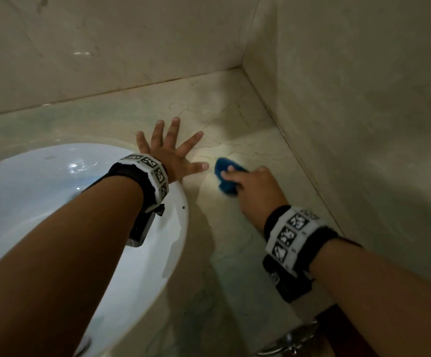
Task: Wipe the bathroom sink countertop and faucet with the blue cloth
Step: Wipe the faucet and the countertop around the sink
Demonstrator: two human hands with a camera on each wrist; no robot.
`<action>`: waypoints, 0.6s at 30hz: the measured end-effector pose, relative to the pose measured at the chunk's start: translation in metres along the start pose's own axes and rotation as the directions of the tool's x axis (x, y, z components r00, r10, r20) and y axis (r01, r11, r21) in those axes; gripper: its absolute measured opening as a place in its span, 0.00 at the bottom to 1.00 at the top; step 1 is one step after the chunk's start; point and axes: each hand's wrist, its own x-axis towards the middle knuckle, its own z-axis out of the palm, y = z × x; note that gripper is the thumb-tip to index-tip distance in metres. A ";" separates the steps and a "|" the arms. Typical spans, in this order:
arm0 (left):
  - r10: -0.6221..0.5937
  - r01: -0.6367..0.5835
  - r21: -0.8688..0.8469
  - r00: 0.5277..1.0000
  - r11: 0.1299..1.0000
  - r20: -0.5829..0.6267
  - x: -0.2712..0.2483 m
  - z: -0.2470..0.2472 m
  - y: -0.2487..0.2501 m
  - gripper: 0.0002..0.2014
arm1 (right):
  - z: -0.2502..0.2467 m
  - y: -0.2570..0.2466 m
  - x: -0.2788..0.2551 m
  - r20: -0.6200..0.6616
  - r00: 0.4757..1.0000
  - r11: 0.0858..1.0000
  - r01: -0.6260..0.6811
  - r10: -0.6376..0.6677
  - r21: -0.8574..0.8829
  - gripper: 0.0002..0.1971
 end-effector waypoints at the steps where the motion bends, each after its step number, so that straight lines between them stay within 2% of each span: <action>1: 0.001 -0.001 0.000 1.000 1.000 0.001 0.000 0.000 0.000 0.39 | -0.007 0.008 0.008 -0.002 1.000 1.000 -0.010 0.010 -0.023 0.20; 3: 0.002 -0.002 0.002 1.000 1.000 -0.001 0.000 0.001 0.000 0.39 | -0.024 0.022 0.018 -0.018 0.999 0.995 -0.050 0.049 -0.088 0.25; 8: 0.000 0.000 0.006 1.000 1.000 -0.009 0.000 0.002 0.001 0.39 | -0.042 0.038 0.005 -0.051 0.993 0.980 -0.116 0.109 -0.159 0.26; 10: -0.003 0.003 0.011 1.000 1.000 -0.011 0.000 0.002 0.001 0.39 | -0.034 0.033 -0.008 -0.032 0.996 0.985 -0.083 0.079 -0.154 0.26; 14: -0.008 0.008 0.018 1.000 1.000 -0.015 0.000 0.002 0.001 0.39 | -0.016 0.023 -0.033 -0.017 0.998 0.997 -0.066 0.066 -0.032 0.23; 18: -0.012 0.012 0.021 1.000 1.000 -0.015 -0.001 0.001 0.002 0.39 | -0.007 0.005 -0.045 0.041 0.996 0.996 -0.073 0.075 -0.049 0.22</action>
